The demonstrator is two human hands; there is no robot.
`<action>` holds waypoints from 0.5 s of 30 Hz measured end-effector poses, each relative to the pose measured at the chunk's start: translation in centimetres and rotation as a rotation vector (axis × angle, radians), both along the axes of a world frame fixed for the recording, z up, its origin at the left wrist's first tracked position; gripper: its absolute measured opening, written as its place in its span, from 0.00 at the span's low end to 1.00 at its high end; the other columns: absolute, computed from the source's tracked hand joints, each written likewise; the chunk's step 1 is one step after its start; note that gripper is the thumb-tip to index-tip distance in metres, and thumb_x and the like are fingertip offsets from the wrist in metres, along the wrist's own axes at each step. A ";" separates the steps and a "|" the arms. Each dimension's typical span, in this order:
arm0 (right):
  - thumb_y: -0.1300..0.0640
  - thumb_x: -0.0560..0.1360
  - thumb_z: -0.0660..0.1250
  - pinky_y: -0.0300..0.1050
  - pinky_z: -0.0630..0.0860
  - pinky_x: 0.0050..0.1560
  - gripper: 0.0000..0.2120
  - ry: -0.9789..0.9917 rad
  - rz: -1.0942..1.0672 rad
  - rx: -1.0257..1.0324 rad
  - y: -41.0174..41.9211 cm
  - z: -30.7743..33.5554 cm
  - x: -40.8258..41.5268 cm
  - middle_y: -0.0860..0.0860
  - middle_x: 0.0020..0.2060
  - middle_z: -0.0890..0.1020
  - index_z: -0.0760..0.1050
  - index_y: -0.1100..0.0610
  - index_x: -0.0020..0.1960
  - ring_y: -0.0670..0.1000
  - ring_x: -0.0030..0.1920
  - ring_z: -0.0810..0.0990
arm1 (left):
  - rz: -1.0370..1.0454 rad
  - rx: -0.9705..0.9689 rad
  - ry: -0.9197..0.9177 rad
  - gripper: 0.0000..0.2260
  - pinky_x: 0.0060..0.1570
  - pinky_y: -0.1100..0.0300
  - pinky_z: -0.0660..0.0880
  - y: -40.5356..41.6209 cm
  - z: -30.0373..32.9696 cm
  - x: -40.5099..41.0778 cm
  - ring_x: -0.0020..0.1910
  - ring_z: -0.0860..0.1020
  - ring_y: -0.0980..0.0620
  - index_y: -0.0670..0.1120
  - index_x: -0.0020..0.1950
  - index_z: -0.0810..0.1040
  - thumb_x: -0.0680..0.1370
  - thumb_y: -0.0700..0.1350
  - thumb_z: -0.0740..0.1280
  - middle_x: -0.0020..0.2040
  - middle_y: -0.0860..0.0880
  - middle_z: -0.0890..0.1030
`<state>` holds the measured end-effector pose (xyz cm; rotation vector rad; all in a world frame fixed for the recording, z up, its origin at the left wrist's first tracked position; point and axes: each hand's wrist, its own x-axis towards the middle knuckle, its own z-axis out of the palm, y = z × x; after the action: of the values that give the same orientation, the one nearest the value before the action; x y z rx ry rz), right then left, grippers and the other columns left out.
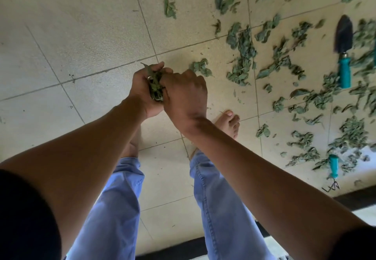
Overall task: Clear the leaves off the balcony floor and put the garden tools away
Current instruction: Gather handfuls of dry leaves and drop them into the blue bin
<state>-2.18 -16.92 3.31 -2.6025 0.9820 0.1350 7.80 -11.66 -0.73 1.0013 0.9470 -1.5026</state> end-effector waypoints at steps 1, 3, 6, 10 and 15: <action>0.64 0.70 0.71 0.51 0.70 0.42 0.07 0.004 0.033 -0.002 0.2 -0.2 -0.2 0.52 0.42 0.83 0.82 0.54 0.44 0.58 0.44 0.79 | 0.000 -0.007 0.009 0.11 0.39 0.61 0.74 0.1 -0.1 0.1 0.36 0.76 0.52 0.46 0.36 0.77 0.78 0.48 0.67 0.35 0.52 0.76; 0.64 0.69 0.69 0.52 0.71 0.44 0.08 0.009 0.085 0.021 0.6 0.0 -0.6 0.54 0.50 0.82 0.83 0.56 0.46 0.59 0.50 0.77 | 0.029 -0.028 0.039 0.12 0.39 0.62 0.76 -0.1 0.3 0.4 0.35 0.76 0.52 0.46 0.35 0.77 0.78 0.48 0.67 0.34 0.52 0.77; 0.62 0.71 0.67 0.55 0.74 0.46 0.10 0.063 0.125 0.086 0.8 0.6 -1.1 0.55 0.53 0.78 0.81 0.56 0.50 0.59 0.52 0.74 | 0.040 -0.033 0.014 0.13 0.37 0.63 0.76 -0.3 0.3 0.7 0.33 0.77 0.51 0.44 0.35 0.79 0.78 0.48 0.68 0.35 0.50 0.79; 0.60 0.72 0.63 0.54 0.74 0.45 0.15 -0.025 0.112 0.142 0.5 1.4 -2.0 0.55 0.55 0.78 0.81 0.55 0.56 0.58 0.52 0.75 | 0.015 -0.073 0.009 0.10 0.38 0.61 0.76 -0.4 -0.1 1.2 0.34 0.75 0.51 0.45 0.37 0.76 0.76 0.47 0.70 0.36 0.49 0.77; 0.62 0.73 0.67 0.45 0.74 0.38 0.12 -0.043 -0.157 0.084 -3.0 -0.6 -2.7 0.53 0.51 0.80 0.81 0.54 0.54 0.54 0.48 0.77 | 0.057 -0.094 0.047 0.09 0.40 0.60 0.76 0.0 -1.2 1.8 0.38 0.75 0.50 0.45 0.37 0.77 0.75 0.47 0.70 0.38 0.49 0.76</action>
<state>-4.88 -19.96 2.76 -2.4318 1.1357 0.0782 9.56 -11.61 -1.98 0.8678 0.9219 -1.5148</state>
